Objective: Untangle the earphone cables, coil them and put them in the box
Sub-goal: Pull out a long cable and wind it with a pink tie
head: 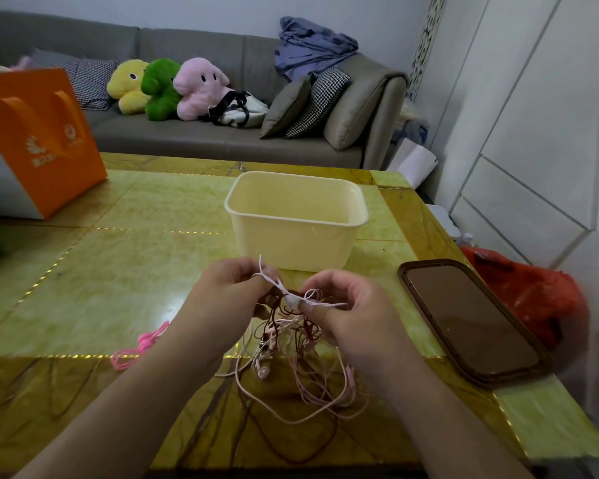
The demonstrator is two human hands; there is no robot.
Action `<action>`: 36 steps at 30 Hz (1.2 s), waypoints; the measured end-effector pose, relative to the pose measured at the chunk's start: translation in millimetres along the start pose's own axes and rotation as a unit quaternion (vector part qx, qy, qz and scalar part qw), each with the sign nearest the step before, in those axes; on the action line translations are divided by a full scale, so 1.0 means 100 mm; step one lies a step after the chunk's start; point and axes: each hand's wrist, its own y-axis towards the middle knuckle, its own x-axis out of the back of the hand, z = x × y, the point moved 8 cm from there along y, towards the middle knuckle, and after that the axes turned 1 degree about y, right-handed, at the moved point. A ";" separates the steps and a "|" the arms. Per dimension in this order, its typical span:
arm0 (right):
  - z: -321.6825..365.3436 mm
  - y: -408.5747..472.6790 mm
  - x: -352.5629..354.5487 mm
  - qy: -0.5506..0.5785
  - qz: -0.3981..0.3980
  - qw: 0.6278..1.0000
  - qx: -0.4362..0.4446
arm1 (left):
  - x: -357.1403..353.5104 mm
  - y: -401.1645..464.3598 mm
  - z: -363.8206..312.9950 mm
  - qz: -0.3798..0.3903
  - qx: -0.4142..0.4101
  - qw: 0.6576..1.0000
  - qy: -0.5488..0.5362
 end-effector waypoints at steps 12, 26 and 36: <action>-0.01 -0.01 -0.03 0.039 0.021 0.999 -0.017 | 0.09 0.03 0.03 -0.044 0.002 0.999 0.011; 0.07 -0.03 0.22 -0.051 -0.063 0.996 0.046 | 0.28 0.01 -0.20 -0.097 -0.071 0.978 -0.171; 0.33 -0.02 0.36 -0.095 -0.053 0.984 0.144 | 0.47 0.07 -0.20 -0.126 -0.072 0.980 -0.137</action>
